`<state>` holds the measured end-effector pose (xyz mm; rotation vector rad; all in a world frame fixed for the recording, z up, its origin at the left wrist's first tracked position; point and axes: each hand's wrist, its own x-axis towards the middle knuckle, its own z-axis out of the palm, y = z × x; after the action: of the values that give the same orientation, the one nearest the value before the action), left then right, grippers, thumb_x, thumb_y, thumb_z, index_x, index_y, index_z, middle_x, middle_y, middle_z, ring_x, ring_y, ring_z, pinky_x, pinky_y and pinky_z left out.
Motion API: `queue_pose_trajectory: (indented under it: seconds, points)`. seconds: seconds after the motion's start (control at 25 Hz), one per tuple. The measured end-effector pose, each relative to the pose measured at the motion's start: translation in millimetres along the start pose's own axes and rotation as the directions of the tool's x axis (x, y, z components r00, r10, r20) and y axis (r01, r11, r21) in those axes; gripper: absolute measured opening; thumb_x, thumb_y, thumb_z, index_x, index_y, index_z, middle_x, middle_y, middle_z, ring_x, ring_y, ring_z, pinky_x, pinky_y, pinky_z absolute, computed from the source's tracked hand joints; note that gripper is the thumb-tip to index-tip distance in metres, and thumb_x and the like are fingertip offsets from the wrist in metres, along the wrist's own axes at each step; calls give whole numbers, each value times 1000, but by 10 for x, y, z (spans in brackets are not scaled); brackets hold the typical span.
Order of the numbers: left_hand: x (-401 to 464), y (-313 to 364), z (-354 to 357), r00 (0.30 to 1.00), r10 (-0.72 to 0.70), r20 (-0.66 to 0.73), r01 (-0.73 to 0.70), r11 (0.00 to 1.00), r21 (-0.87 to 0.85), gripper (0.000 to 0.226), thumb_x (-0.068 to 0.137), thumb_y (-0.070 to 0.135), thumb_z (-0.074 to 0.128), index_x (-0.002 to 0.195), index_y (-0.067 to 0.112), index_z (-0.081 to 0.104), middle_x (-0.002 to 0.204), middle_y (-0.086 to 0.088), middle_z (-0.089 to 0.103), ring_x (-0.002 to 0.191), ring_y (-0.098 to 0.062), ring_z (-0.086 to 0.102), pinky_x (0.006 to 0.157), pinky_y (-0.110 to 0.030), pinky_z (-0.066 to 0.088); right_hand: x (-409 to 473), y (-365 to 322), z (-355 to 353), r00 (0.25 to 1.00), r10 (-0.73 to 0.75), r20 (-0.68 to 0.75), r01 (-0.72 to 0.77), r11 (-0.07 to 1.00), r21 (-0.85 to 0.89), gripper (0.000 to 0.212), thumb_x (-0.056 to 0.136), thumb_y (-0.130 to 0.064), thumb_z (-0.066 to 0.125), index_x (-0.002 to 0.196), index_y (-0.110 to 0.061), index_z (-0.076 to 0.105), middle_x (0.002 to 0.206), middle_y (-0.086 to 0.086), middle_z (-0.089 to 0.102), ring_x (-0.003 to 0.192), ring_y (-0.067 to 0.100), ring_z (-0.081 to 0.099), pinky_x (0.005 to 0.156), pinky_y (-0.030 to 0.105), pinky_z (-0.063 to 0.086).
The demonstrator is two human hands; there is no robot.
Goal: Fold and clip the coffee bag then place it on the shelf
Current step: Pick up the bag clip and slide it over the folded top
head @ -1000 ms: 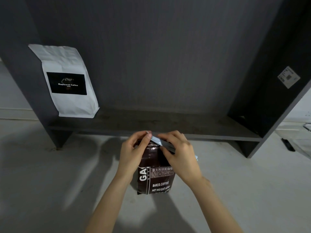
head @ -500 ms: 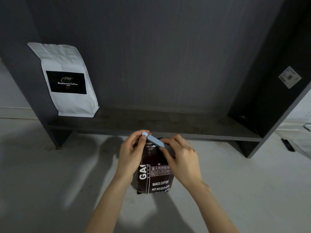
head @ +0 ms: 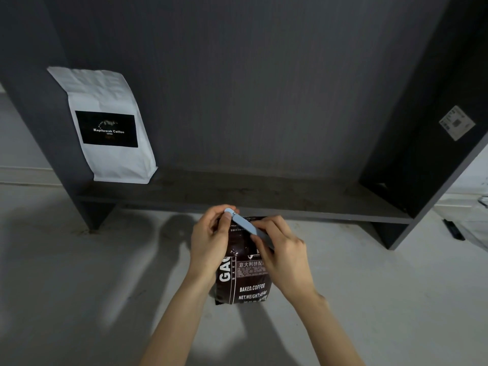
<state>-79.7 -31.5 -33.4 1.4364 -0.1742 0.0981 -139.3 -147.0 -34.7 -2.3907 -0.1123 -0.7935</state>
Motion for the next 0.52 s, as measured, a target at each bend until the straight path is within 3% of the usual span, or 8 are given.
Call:
queue_pose_trajectory:
  seconds: [0.2,0.36,0.52]
  points:
    - [80,-11,-47,998,-23,-54,22,1000,-21,28,85,2,50,70,23,61,83,1,67,79,-10,62,76,-19,47,-24,-52,5,1000,-17,-2,17,992,125,13,84,-16,55,96,-18,56,94,-1,58,74,12,56,60,20,46]
    - [75,-32,-111,999,-23,24,24,999,-40,26,85,4,51,73,23,63,84,6,68,73,6,62,65,-4,45,-2,5,-5,999,35,18,-36,996,80,18,82,-22,58,99,-19,57,99,0,57,84,17,57,72,35,49]
    - [81,-36,-115,1000,-27,16,28,998,-59,27,86,2,48,75,22,62,86,6,67,75,9,62,68,-3,46,-74,152,-53,997,71,-6,-71,997,34,15,78,-30,65,90,-21,63,96,-3,55,83,13,57,73,26,40]
